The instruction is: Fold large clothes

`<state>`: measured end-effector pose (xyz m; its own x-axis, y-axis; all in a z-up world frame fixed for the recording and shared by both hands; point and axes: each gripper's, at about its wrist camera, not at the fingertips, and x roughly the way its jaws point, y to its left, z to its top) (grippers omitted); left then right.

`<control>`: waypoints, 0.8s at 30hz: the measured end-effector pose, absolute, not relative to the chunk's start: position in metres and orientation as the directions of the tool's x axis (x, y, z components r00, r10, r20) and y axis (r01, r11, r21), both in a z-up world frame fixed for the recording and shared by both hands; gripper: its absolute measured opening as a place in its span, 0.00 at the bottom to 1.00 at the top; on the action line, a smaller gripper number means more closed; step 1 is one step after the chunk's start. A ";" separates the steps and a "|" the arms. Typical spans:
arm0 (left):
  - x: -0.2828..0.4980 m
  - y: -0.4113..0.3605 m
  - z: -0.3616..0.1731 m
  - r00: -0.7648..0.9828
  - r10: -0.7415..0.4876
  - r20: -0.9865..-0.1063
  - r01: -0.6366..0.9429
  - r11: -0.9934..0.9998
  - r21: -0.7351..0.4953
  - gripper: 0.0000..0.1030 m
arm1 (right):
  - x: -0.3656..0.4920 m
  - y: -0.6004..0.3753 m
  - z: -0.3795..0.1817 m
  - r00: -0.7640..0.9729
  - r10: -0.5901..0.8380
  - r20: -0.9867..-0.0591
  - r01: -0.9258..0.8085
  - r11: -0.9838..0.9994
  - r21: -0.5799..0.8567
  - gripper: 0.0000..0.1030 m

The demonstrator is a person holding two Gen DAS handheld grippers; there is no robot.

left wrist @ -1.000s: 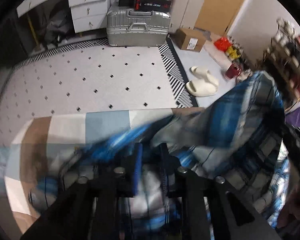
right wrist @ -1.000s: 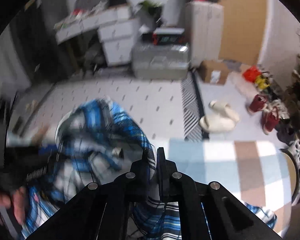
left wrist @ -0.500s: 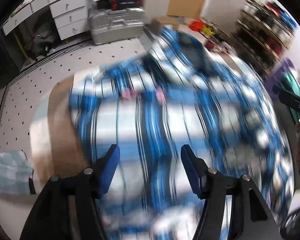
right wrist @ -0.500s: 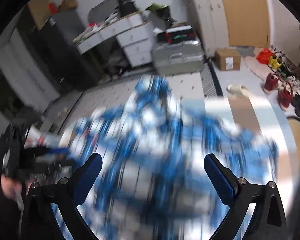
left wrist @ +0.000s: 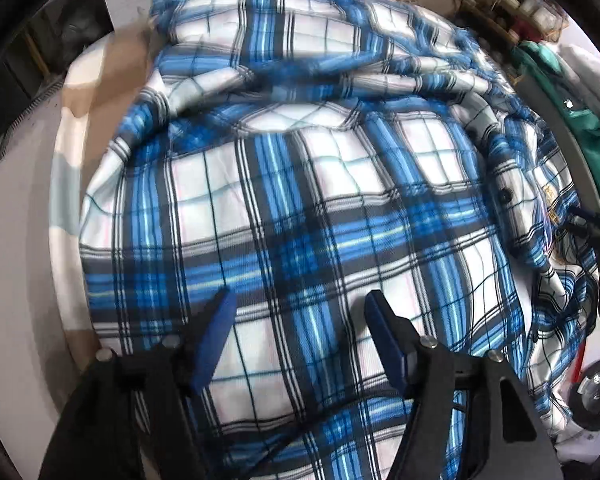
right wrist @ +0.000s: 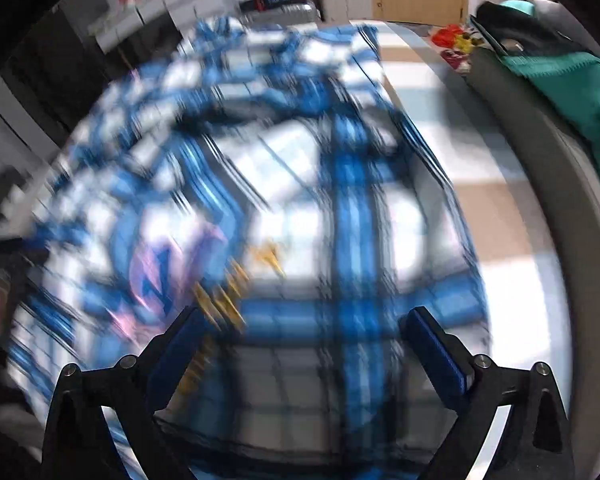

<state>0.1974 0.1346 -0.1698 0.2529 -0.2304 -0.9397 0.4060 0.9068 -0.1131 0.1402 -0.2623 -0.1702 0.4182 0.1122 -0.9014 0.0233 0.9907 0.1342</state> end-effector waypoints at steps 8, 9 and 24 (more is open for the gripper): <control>0.168 0.119 -0.180 0.317 -0.133 -0.939 0.402 0.916 0.006 0.77 | 0.096 -0.262 -0.176 0.462 0.018 -0.887 -0.042 0.999 -0.002 0.99; 0.164 0.118 -0.181 0.316 -0.140 -0.939 0.396 0.918 -0.004 0.80 | 0.091 -0.267 -0.176 0.471 0.017 -0.882 -0.042 0.999 -0.004 0.99; 0.256 0.084 -0.034 0.514 -0.253 -0.820 0.356 0.932 -0.065 0.74 | 0.160 -0.280 -0.051 0.664 0.236 -0.710 -0.087 0.967 0.239 0.98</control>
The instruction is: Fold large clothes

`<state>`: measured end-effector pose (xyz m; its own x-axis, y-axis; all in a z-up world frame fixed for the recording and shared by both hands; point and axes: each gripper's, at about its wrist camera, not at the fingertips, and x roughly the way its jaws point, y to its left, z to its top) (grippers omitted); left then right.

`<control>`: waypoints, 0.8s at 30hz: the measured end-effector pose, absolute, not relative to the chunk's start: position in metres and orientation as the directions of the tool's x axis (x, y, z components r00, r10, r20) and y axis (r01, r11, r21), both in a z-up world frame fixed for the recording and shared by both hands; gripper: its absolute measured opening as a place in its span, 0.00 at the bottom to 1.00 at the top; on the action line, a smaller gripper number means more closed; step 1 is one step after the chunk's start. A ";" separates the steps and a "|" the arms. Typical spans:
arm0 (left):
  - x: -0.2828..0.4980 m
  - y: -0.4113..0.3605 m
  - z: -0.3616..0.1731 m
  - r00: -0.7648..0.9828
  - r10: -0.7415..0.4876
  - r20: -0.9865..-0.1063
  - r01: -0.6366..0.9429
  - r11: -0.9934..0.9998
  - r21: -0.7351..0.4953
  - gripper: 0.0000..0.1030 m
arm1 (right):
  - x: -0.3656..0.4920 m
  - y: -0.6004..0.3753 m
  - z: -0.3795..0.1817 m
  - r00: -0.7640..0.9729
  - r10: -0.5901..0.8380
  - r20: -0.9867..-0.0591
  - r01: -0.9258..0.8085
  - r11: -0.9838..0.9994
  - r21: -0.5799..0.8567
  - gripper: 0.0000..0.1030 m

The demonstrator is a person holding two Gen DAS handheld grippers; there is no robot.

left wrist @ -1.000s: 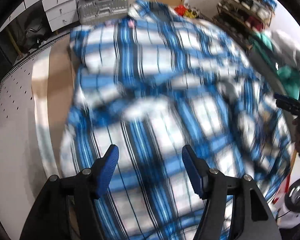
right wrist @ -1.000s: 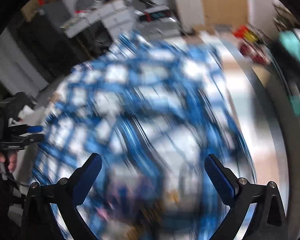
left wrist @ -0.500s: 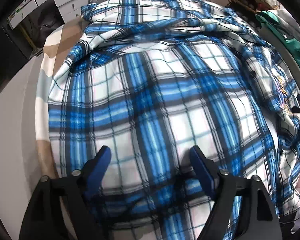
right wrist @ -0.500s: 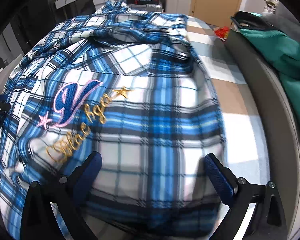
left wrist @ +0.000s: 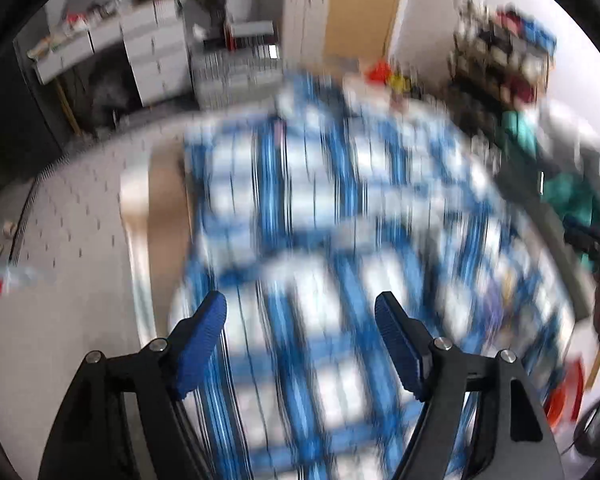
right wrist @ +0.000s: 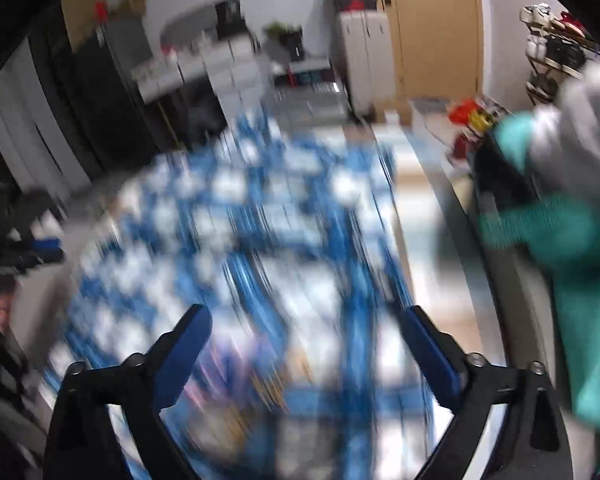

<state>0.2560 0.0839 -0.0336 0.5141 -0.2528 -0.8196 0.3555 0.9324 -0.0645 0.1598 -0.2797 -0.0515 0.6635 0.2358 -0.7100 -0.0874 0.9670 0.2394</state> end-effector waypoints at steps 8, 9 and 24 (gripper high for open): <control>0.402 0.024 0.015 0.572 -0.174 -0.802 0.310 0.951 0.015 0.86 | 0.378 -0.238 0.017 0.637 0.362 -0.681 -0.147 0.924 0.354 0.97; 0.420 0.017 0.009 0.561 -0.165 -0.811 0.310 0.951 0.021 0.86 | 0.411 -0.231 0.009 0.612 0.362 -0.704 -0.138 0.924 0.355 0.96; 0.506 0.015 -0.103 0.390 -0.159 -0.907 0.137 0.984 -0.114 0.86 | 0.567 -0.167 -0.141 0.377 0.207 -0.903 -0.110 0.978 0.178 0.10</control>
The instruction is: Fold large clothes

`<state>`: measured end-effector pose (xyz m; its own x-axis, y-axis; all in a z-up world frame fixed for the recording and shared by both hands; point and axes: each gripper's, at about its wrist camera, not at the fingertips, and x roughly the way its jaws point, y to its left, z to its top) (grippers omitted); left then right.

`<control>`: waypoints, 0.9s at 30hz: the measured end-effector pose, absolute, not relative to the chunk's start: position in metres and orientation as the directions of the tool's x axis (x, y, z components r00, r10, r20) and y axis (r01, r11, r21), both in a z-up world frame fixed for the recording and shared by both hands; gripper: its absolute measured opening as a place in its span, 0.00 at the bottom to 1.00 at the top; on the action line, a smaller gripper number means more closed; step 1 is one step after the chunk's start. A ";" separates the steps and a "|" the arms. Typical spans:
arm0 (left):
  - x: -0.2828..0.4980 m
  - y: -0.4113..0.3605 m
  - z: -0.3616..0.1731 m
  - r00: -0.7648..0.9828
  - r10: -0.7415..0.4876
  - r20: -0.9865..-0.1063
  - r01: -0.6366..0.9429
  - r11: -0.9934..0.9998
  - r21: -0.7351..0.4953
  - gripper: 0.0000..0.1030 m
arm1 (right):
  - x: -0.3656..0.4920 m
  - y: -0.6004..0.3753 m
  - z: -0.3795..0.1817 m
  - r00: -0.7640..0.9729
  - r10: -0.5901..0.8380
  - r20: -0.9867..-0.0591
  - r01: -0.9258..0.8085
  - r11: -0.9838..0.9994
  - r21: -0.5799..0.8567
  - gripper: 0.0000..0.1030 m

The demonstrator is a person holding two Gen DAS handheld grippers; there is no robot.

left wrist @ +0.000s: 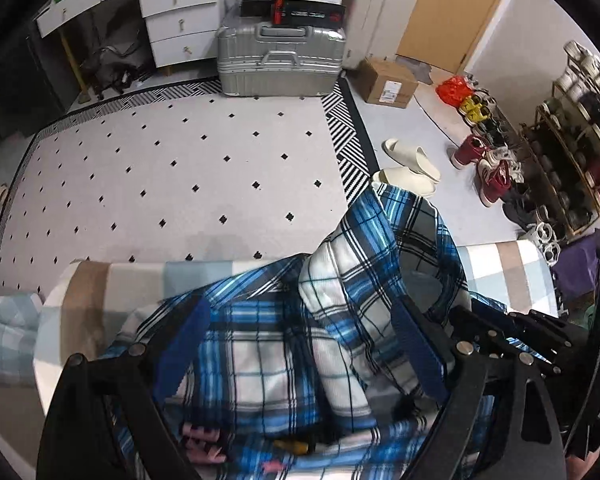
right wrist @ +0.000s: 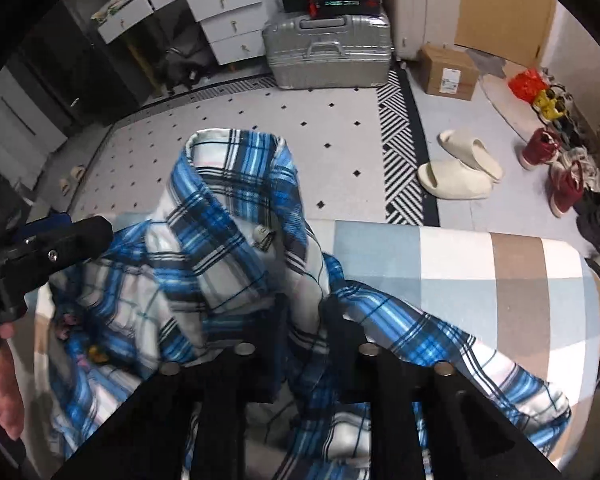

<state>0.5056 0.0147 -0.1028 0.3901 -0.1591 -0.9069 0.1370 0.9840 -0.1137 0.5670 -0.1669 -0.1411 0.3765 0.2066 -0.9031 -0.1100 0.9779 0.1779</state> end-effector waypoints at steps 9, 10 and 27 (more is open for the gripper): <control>0.499 0.008 -0.104 0.375 -0.199 -0.905 0.158 0.976 -0.149 0.86 | 0.560 -0.249 -0.159 0.467 0.631 -0.619 0.008 0.698 0.716 0.06; 0.499 0.007 -0.106 0.368 -0.192 -0.910 0.159 0.977 -0.142 0.86 | 0.560 -0.255 -0.164 0.463 0.652 -0.600 0.019 0.670 0.742 0.10; 0.489 0.030 -0.123 0.366 -0.199 -0.909 0.158 0.976 -0.150 0.86 | 0.565 -0.159 -0.101 0.476 0.336 -0.813 -0.149 0.942 0.302 0.57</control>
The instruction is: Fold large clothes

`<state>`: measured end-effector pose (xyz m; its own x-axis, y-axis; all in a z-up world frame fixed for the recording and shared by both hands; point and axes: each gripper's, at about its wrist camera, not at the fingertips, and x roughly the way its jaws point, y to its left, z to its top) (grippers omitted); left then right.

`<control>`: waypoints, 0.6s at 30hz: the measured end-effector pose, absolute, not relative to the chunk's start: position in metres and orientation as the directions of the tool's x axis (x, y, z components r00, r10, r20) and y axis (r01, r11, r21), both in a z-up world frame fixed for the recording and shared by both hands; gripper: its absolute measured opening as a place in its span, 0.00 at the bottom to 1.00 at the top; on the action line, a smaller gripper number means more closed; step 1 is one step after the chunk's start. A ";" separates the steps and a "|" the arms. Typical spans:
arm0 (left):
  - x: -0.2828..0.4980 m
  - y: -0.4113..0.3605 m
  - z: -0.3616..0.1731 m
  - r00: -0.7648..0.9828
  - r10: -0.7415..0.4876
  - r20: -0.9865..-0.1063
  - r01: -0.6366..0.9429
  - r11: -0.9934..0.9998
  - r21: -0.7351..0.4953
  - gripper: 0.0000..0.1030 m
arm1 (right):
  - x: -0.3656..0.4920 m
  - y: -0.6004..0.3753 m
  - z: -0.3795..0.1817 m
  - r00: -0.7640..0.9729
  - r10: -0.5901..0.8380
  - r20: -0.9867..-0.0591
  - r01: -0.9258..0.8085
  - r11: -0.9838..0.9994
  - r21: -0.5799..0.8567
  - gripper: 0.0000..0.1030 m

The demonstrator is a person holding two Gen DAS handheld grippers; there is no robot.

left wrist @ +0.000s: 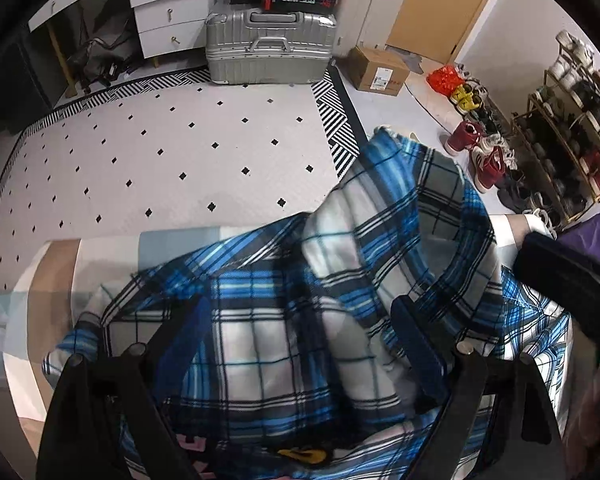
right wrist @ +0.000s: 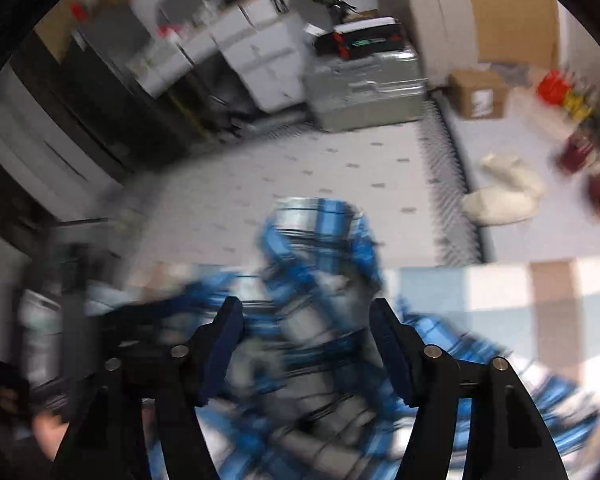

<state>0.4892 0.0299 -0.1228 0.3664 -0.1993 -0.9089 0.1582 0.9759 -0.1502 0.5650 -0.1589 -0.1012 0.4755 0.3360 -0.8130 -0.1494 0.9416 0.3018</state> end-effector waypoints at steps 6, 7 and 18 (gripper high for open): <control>0.485 0.037 -0.136 0.366 -0.225 -0.903 0.144 0.972 -0.184 0.86 | 0.594 -0.116 -0.120 0.454 0.021 -0.891 -0.090 0.996 -0.022 0.43; 0.486 0.038 -0.138 0.360 -0.226 -0.905 0.141 0.972 -0.186 0.86 | 0.598 -0.111 -0.123 0.451 -0.040 -0.892 -0.086 0.992 -0.088 0.38; 0.487 0.041 -0.147 0.372 -0.227 -0.900 0.147 0.972 -0.185 0.86 | 0.600 -0.127 -0.118 0.397 -0.175 -0.901 -0.120 0.963 -0.240 0.11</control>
<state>0.4866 0.0414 -0.1471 0.3722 -0.2270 -0.9000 0.1466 0.9718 -0.1845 0.6005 -0.1270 -0.1183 0.3969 -0.1752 -0.9010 -0.1200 0.9633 -0.2401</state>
